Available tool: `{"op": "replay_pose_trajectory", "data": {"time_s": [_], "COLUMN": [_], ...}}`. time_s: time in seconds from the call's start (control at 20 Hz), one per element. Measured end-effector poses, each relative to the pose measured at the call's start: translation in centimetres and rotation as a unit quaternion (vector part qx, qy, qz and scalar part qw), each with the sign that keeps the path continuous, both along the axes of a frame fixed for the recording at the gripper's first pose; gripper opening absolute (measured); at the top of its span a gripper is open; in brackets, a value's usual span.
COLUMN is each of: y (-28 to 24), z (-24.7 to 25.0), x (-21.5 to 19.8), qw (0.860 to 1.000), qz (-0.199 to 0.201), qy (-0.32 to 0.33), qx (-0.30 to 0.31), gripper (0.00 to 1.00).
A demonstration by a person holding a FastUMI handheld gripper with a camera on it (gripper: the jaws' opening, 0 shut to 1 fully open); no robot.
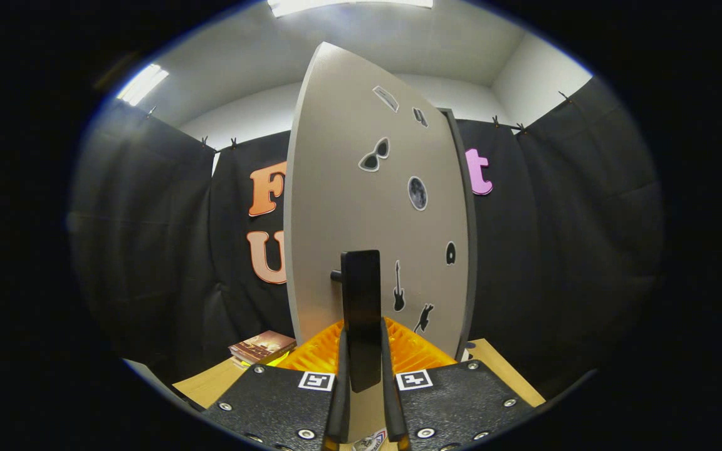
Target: Open the shoe cabinet door, grab the shoes and put them into the shoe cabinet, then close the shoe cabinet door.
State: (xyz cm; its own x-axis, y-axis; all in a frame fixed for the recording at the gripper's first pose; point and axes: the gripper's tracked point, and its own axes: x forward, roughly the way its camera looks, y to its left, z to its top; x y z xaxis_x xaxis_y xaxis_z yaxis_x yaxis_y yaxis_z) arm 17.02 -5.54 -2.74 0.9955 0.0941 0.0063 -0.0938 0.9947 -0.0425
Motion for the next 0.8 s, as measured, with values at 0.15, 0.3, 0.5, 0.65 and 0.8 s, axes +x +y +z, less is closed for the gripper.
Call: {"op": "replay_pose_trajectory", "data": {"time_s": [0.15,0.3,0.5,0.65,0.8], "y": [-2.5,-5.6,-9.5,-12.8,-16.3], "z": [0.4,0.5,1.3,2.3,2.8], "x": [-1.1,-2.3,-3.8,-4.1,-4.2], "qw": [1.0,1.0,0.999,0.997,0.995], "qz": [-0.013,-0.028,-0.049,-0.072,-0.094], "qy": [-0.002,-0.006,-0.01,-0.02,-0.022], "qx": [0.003,-0.001,-0.003,0.012,0.016], "gripper": [0.21,0.16,0.14,0.1,0.1]}}
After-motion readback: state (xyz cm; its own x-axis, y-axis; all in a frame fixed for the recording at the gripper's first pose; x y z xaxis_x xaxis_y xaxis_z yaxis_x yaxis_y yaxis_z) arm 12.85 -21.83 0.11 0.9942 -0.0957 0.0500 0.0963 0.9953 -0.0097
